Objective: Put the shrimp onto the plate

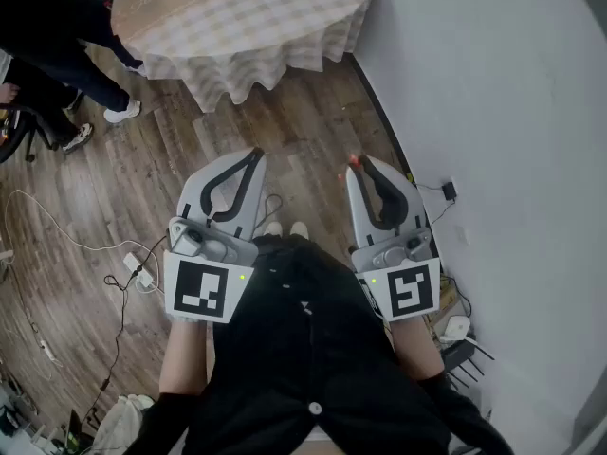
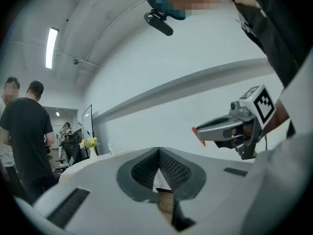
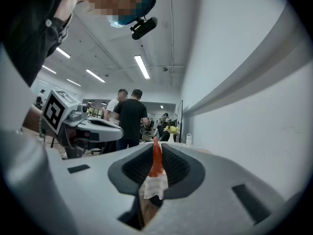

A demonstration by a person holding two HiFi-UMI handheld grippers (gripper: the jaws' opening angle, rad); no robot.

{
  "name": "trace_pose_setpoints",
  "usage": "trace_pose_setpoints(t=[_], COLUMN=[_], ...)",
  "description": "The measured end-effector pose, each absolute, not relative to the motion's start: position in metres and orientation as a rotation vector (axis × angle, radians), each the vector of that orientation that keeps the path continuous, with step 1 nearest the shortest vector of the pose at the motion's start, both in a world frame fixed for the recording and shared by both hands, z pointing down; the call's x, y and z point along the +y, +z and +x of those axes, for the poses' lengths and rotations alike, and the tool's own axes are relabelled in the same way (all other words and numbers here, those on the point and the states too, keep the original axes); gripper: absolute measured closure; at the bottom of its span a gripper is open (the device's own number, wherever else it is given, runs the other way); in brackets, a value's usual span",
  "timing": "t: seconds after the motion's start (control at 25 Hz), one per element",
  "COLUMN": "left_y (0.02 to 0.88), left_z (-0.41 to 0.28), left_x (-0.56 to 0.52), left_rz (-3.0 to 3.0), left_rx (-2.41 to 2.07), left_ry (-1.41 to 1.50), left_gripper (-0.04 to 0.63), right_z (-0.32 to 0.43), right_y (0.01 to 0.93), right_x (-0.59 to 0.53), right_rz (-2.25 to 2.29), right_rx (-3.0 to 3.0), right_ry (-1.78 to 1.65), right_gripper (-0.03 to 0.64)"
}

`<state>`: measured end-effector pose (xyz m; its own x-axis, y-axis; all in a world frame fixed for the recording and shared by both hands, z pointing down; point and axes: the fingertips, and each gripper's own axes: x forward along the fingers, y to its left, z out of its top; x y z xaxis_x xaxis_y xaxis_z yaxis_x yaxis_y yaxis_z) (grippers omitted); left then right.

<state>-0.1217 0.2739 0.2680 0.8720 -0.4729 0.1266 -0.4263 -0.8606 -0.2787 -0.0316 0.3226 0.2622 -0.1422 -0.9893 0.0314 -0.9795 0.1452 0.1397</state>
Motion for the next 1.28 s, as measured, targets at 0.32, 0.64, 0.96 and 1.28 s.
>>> trace_pose_setpoints(t=[0.32, 0.64, 0.96, 1.28], left_y=[0.268, 0.269, 0.268, 0.264], left_z=[-0.119, -0.118, -0.120, -0.130], left_x=[0.275, 0.274, 0.271, 0.260], left_rz=[-2.798, -2.802, -2.804, -2.792], left_rx=[0.681, 0.681, 0.687, 0.691], left_ry=[-0.279, -0.275, -0.272, -0.254], left_gripper=[0.594, 0.594, 0.594, 0.594], right_z=[-0.030, -0.028, -0.030, -0.038], right_y=[0.268, 0.268, 0.266, 0.262], right_x=[0.324, 0.323, 0.320, 0.309], right_rz=[1.966, 1.976, 1.975, 1.980], right_rx=[-2.280, -2.289, -2.293, -2.292], right_ry=[-0.095, -0.094, -0.098, -0.120], right_gripper=[0.574, 0.572, 0.572, 0.572])
